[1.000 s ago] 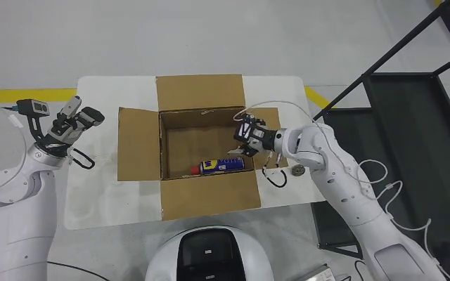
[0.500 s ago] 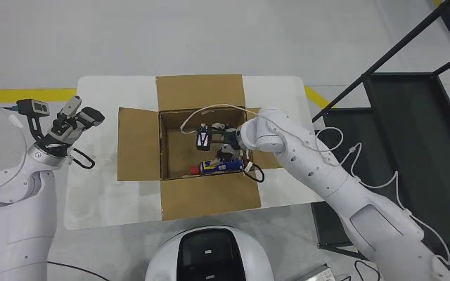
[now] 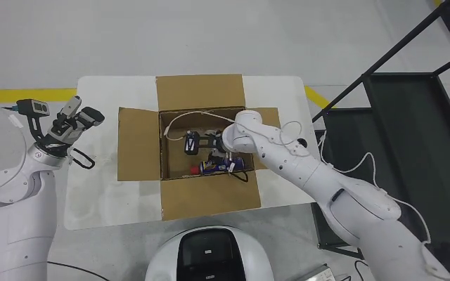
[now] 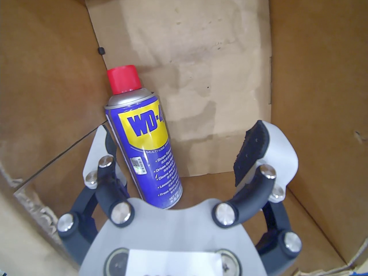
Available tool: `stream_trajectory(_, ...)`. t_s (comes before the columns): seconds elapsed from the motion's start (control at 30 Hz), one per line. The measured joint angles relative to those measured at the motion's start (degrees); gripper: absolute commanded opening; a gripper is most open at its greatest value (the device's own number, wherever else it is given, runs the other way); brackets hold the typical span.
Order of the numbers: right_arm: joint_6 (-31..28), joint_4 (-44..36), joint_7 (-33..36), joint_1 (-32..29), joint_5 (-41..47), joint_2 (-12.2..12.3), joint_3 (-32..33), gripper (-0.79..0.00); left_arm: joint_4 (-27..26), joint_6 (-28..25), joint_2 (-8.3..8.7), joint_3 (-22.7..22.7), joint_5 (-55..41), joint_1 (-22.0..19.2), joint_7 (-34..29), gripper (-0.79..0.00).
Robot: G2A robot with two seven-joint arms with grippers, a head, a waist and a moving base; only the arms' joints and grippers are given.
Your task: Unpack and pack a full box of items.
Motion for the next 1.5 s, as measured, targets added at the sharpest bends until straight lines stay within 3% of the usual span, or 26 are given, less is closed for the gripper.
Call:
stream_trajectory(0.6, -2.22, 14.11, -1.95, 3.65, 0.37, -6.53, -4.95, 0.000, 0.00, 0.00, 0.00, 0.00, 0.00, 0.00, 0.00, 0.000)
stream_trajectory(0.63, -2.35, 14.63, -1.99, 3.78, 0.30, -6.79, -5.10, -0.040, 0.00, 0.00, 0.00, 0.00, 0.00, 0.00, 0.00, 0.000)
stream_trajectory(0.67, -2.55, 15.30, -2.05, 3.94, 0.25, -7.12, -5.27, -0.200, 0.00, 0.00, 0.00, 0.00, 0.00, 0.00, 0.00, 0.000)
stream_trajectory(0.7, -2.70, 15.78, -2.12, 4.05, 0.23, -7.37, -5.39, -0.422, 0.00, 0.00, 0.00, 0.00, 0.00, 0.00, 0.00, 0.000)
stream_trajectory(0.83, -3.07, 17.80, -2.47, 4.42, -0.01, -8.33, -5.78, -0.770, 0.00, 0.00, 0.00, 0.00, 0.00, 0.00, 0.00, 0.000)
stream_trajectory(1.2, -3.10, 20.59, -3.53, 5.43, -1.45, -10.04, -5.89, -0.785, 0.00, 0.00, 0.00, 0.00, 0.00, 0.00, 0.00, 0.000)
stream_trajectory(1.5, -2.21, 16.38, -4.45, 5.42, -3.10, -8.73, -3.29, -0.785, 0.00, 0.00, 0.00, 0.00, 0.00, 0.00, 0.00, 0.000)
